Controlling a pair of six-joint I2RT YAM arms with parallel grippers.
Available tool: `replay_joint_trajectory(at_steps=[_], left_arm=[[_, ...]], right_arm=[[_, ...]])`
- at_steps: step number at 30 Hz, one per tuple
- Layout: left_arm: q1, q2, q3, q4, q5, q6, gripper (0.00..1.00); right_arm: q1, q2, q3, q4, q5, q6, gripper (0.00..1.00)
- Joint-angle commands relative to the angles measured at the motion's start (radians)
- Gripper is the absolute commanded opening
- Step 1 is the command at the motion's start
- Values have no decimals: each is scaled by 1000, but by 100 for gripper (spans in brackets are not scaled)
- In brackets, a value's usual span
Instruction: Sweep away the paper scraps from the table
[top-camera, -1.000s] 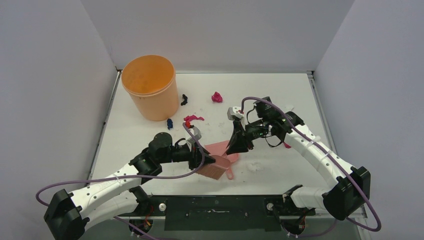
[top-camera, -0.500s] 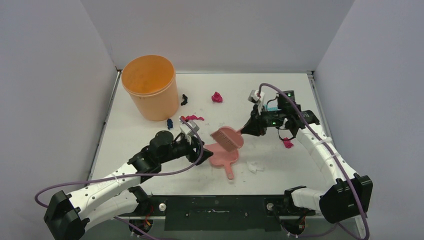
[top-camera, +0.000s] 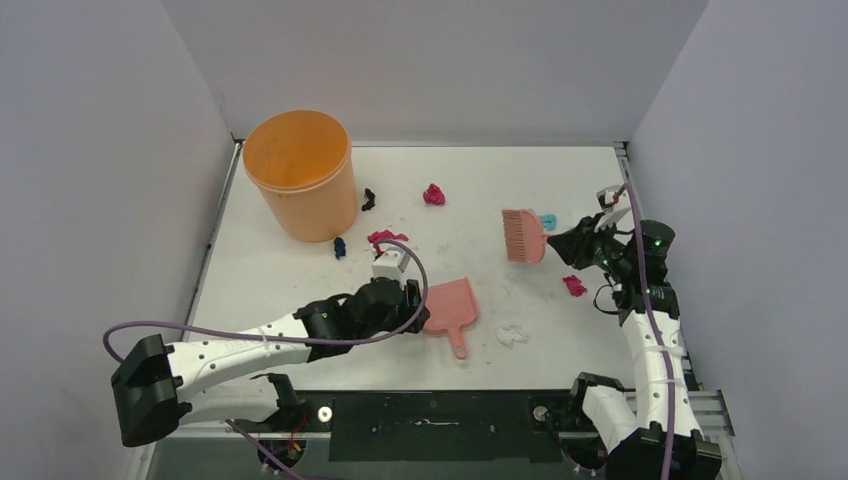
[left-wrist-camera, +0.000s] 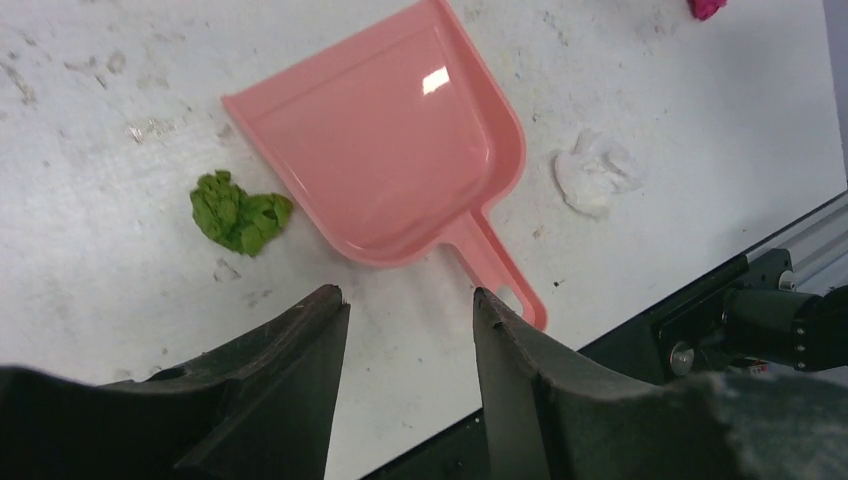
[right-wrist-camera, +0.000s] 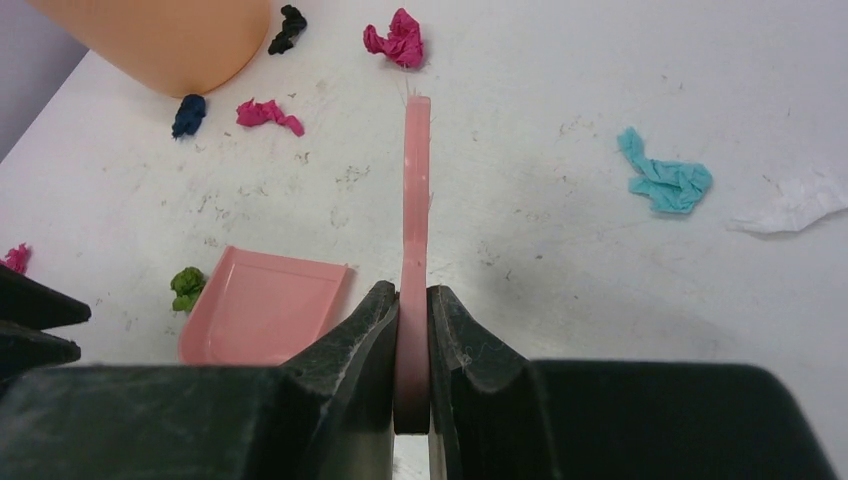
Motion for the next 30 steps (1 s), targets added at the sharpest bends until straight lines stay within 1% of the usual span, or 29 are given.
replay_joint_trajectory(at_steps=[1,7,12,16,23,26,30], left_arm=[[-94,48,52,-94,-177,-251,47],[-142,169,46,-72,-183,-345,48],[-156,260,74,-18,-182,-356,48],[-156,352,143,-52,-173,-365,48],[-146,494,230,-58,-160,-346,49],[-135,547,268,-53,-143,-321,50],[-126,593,322,-67,-161,-271,51]], right_arm=[[-39,-36,-22,158,-9,74,5],[-116,-53,-66,213,-81,132,5],[-123,-56,-75,208,-98,127,5],[-123,-62,-75,211,-102,125,5],[-124,-72,-77,209,-108,122,5],[-124,-70,-74,203,-112,120,5],[-124,-79,-72,199,-114,115,5]])
